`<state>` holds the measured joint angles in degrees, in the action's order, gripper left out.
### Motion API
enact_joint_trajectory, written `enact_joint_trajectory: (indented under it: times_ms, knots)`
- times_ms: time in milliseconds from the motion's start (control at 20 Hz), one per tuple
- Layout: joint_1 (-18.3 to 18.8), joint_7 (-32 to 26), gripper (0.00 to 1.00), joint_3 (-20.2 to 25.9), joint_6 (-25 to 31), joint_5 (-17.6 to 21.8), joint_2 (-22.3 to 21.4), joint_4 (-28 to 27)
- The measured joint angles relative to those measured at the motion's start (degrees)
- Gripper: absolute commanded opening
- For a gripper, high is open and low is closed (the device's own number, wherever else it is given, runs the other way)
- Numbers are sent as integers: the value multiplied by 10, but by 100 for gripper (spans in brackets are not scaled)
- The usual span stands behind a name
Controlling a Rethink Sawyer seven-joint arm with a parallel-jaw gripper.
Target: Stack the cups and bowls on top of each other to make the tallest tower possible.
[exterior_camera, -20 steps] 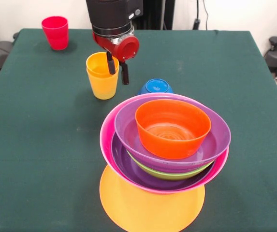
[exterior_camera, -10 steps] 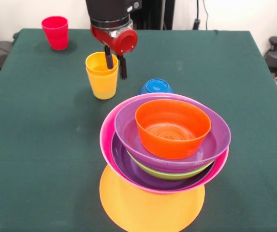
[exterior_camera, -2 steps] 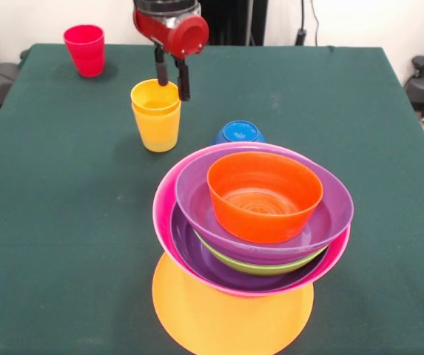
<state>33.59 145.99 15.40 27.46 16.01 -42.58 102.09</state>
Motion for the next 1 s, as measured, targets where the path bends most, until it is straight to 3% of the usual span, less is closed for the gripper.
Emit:
enact_joint_trajectory:
  times_ms: [400, 1000]
  knots:
    - [13, 0, 100, 0, 0, 0, 1, 8]
    - [19, 0, 100, 0, -31, 26, 56, 10]
